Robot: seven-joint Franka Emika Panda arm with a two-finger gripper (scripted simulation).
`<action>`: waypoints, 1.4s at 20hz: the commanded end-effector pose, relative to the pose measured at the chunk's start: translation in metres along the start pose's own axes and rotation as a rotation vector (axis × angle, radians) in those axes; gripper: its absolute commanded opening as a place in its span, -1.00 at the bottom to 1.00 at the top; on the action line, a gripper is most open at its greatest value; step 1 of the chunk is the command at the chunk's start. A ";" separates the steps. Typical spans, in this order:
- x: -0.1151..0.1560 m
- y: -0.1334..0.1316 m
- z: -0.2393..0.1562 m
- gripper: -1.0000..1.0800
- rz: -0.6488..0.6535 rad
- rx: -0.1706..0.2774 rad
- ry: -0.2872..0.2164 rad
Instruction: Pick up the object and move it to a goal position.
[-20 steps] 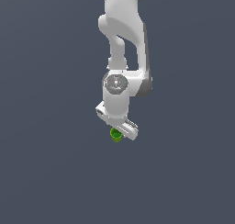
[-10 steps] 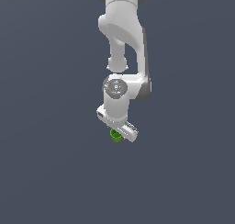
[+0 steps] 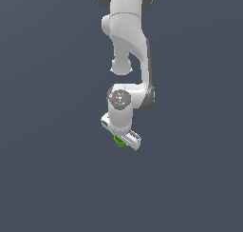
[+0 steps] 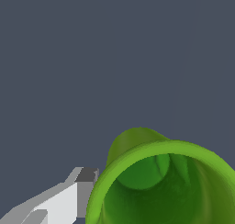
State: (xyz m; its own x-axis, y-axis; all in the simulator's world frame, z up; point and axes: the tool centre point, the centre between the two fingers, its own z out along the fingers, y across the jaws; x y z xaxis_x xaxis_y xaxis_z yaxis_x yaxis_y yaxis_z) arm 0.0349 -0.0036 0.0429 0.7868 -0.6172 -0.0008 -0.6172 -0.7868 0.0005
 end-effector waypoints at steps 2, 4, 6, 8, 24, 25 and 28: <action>0.001 0.000 0.000 -1.00 0.000 0.000 0.001; 0.001 0.000 0.000 -1.00 0.000 0.000 0.001; 0.001 0.000 0.000 -1.00 0.000 0.000 0.001; 0.001 0.000 0.000 -1.00 0.000 0.000 0.001; -0.046 -0.060 -0.053 -1.00 0.000 0.000 0.001; -0.052 -0.068 -0.060 -1.00 0.000 0.000 0.001; -0.071 -0.093 -0.082 -1.00 0.000 0.000 0.001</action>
State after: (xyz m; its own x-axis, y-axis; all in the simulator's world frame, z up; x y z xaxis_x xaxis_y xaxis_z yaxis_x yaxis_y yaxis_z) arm 0.0362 0.0975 0.1128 0.7866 -0.6174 -0.0007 -0.6174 -0.7866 0.0013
